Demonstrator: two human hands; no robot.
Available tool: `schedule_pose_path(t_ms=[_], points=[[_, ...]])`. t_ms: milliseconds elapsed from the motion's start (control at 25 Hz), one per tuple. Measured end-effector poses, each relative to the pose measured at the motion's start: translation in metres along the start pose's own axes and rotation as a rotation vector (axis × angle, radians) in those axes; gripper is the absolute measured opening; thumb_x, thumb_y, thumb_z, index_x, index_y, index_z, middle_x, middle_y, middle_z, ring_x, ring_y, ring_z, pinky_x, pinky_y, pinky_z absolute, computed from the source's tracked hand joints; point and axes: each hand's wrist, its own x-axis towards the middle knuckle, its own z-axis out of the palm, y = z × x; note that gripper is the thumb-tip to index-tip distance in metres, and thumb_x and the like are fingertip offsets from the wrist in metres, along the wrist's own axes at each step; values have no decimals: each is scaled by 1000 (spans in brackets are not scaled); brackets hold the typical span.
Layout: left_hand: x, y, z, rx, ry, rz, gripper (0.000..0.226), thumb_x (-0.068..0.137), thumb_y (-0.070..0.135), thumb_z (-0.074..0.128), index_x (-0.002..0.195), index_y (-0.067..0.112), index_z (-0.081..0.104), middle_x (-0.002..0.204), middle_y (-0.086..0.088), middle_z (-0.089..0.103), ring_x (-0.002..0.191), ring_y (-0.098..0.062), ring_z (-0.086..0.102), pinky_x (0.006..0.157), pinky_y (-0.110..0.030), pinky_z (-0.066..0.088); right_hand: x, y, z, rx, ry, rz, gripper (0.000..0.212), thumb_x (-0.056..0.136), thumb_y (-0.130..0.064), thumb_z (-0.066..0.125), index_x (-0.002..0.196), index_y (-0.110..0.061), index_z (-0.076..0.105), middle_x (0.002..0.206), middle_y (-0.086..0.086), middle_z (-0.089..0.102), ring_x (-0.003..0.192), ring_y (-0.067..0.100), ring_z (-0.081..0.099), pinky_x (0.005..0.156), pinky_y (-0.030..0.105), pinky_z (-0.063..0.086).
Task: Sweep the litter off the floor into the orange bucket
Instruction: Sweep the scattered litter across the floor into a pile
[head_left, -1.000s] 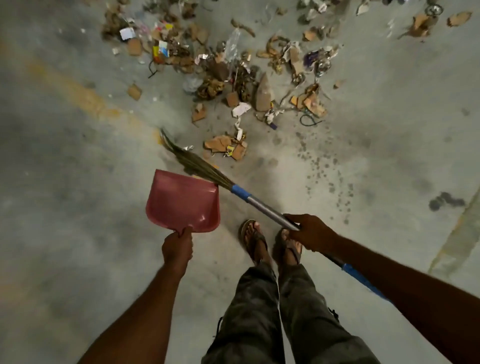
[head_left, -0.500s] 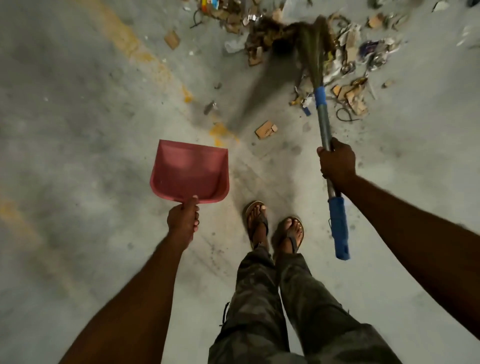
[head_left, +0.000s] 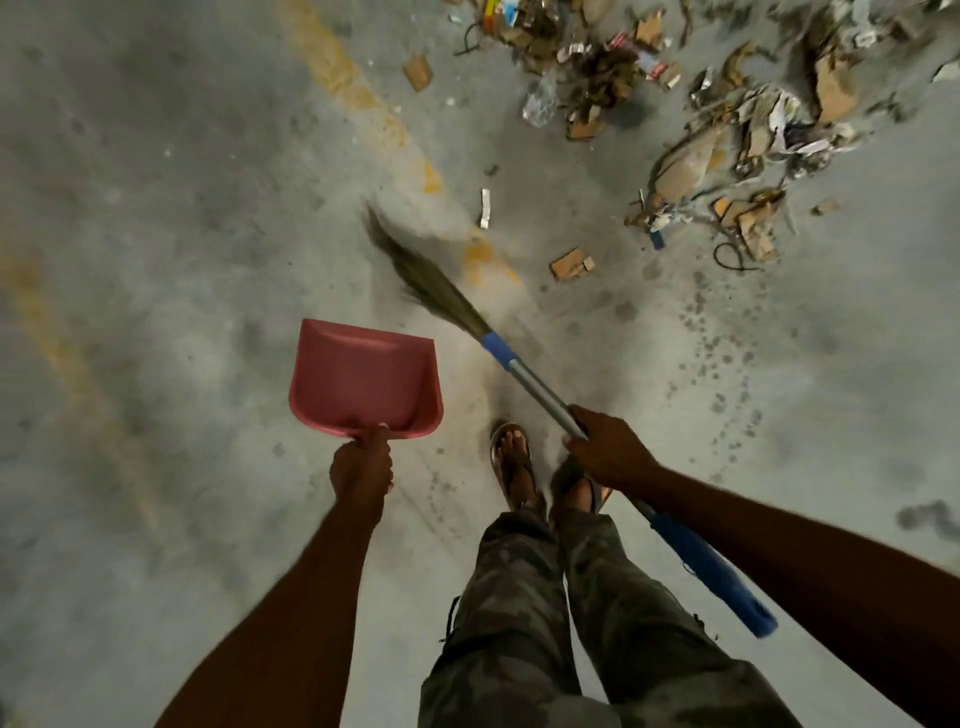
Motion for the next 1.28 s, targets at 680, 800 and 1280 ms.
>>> schedule_pose_path(t_ms=[680,800,1280], points=[[-29,-33,48,62,-238,79,38,94,37,70,72,7,63,56,-4,55,43,-17,46,44,-25,37,-63,69,-5,52,306,132,47,101,-29,60,148,-23,53,110,4,67,93,22,64,79,27,44],[-46,-45,65,98,-251,61,37,94,37,70,76,5,66,60,-6,57,46,-17,48,41,-23,37,-102,129,-8,46,100,205,30,99,-25,61,129,-23,64,93,-1,70,72,18,64,62,24,48],[-142,-28,188,77,-305,139,40,92,42,73,72,8,66,54,-2,58,43,-17,48,49,-27,39,-23,171,-205,347,663,165,45,92,-31,61,135,-16,60,80,6,63,58,26,60,57,39,56]])
